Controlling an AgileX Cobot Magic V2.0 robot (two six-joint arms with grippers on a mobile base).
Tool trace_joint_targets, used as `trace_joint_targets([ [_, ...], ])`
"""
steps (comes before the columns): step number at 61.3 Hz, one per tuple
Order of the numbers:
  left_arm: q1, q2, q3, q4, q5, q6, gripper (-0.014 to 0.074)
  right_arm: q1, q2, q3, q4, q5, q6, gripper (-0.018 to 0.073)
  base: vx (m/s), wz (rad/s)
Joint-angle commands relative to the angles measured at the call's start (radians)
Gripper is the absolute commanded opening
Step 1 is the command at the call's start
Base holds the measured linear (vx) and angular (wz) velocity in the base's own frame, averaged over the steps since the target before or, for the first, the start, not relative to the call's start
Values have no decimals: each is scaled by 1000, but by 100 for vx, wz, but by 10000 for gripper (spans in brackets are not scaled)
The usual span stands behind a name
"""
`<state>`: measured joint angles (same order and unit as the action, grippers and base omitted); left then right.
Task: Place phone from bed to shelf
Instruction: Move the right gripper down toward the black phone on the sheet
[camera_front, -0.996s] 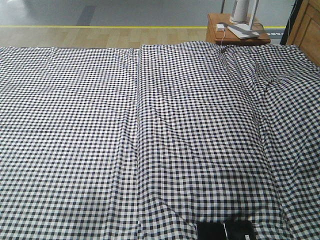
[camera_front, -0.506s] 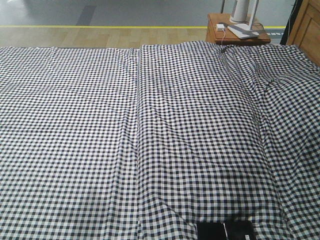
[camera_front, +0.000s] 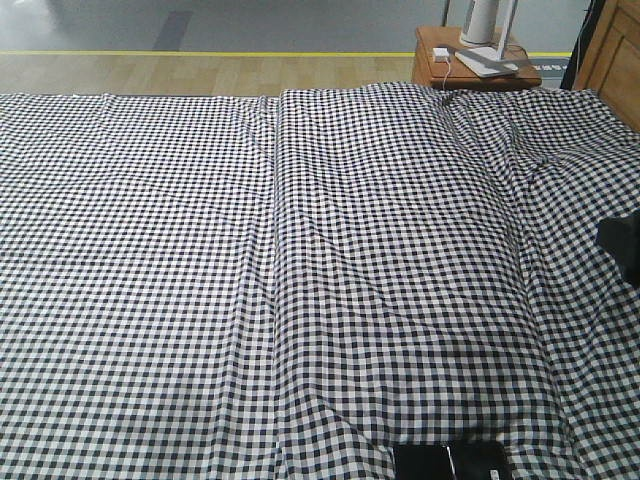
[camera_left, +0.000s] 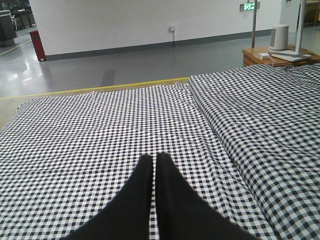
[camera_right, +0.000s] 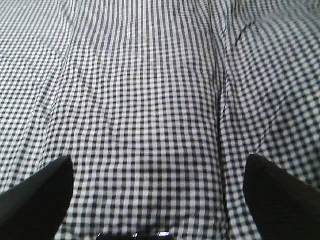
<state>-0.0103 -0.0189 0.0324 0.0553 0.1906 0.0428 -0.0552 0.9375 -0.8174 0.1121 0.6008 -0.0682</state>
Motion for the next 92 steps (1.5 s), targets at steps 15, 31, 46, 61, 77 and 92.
trace_joint_targets([
  [15, -2, -4, -26, -4, -73, -4, 1, -247, 175, -253, 52, 281, -53, 648, 0, 0],
  [31, -2, -4, -26, -4, -73, -4, 1, -466, 382, -281, 394, 329, -385, 635, 0, 0],
  [46, -2, -4, -26, -4, -73, -4, 1, -514, 659, -281, 451, 319, -550, 627, 0, 0],
  [61, -2, -4, -26, -4, -73, -4, 1, -514, 928, -281, 548, 334, -742, 618, 0, 0],
  [77, -2, -4, -26, -4, -73, -4, 1, -514, 1146, -281, 592, 336, -870, 610, 0, 0],
  [92, -2, -4, -26, -4, -73, -4, 1, -514, 1316, -281, 719, 354, -1051, 602, 0, 0],
])
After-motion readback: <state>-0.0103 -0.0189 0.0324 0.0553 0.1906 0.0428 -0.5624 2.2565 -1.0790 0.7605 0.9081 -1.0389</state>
